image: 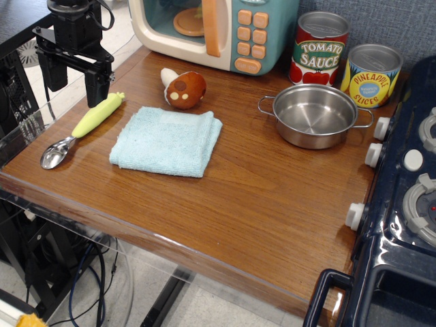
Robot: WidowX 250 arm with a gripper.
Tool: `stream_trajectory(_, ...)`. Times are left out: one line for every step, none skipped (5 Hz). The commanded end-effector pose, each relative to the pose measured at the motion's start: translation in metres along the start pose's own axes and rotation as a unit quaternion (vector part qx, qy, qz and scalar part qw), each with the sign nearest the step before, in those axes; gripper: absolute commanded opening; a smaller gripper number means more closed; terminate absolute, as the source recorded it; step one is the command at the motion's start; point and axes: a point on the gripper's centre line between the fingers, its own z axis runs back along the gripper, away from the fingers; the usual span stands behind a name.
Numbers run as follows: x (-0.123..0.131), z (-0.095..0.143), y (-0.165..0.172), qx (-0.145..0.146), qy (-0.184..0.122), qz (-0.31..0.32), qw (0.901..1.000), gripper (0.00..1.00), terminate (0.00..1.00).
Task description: Move the blue towel to the front right corner of the table
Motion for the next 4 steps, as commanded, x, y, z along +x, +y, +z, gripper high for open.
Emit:
stream_trajectory(0.000, 0.000, 0.000, 0.000, 0.000, 0.000, 1.0000, 1.00, 0.00)
stream_trajectory(0.002, 0.016, -0.031, -0.005, -0.022, -0.042, 0.9989, 1.00, 0.00)
stream_trajectory(0.001, 0.024, -0.057, 0.004, -0.037, -0.082, 0.9959, 1.00, 0.00)
stream_trajectory(0.002, 0.030, -0.080, -0.012, -0.062, -0.112, 0.9917, 1.00, 0.00)
